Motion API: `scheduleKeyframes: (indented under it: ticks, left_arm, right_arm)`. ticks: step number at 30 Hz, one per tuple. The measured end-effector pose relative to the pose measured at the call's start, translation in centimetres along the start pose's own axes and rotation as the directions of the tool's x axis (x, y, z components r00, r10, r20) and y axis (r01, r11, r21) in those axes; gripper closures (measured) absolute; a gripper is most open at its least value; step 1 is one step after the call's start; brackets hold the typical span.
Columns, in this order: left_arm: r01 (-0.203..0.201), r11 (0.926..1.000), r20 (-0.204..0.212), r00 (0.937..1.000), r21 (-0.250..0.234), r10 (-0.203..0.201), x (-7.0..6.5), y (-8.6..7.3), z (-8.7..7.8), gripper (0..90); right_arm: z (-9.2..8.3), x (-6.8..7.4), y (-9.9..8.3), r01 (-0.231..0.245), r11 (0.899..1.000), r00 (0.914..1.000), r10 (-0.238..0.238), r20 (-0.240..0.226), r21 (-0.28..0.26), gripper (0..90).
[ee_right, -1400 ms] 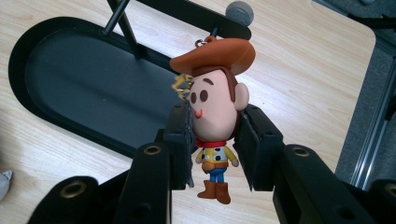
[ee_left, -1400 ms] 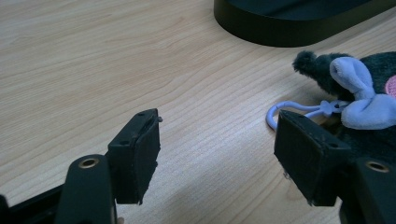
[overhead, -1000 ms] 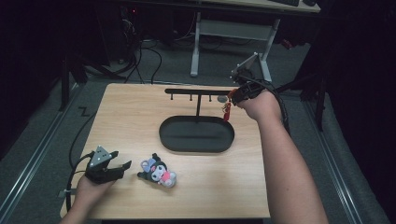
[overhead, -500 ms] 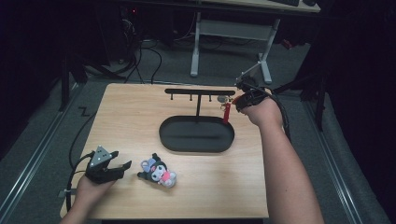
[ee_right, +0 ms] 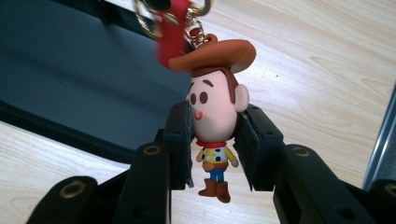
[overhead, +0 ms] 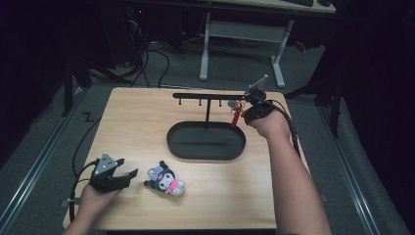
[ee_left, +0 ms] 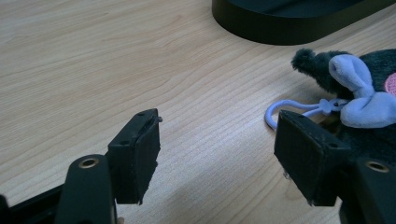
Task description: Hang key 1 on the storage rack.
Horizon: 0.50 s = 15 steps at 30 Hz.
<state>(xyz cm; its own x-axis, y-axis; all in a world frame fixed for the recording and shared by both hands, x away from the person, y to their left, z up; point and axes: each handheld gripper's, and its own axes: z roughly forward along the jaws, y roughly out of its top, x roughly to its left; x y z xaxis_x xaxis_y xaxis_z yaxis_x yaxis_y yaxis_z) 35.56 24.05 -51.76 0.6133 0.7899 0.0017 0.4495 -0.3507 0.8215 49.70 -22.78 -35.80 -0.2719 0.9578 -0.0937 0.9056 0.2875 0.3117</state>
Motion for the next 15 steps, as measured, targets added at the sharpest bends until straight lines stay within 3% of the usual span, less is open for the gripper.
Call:
scheduleKeyframes:
  ticks: [11,15]
  left_arm:
    - [0.000,1.0000,0.000,1.0000,0.001,0.000,0.00,0.00,0.01,31.6]
    - [0.002,1.0000,0.000,1.0000,-0.002,-0.002,0.00,0.01,0.03,31.6]
  right_arm:
    - [1.00,0.27,0.13,-0.008,1.000,0.9999,0.008,-0.011,0.011,65.3]
    - [0.97,0.36,0.16,-0.012,1.000,0.9995,0.012,-0.029,0.005,53.1]
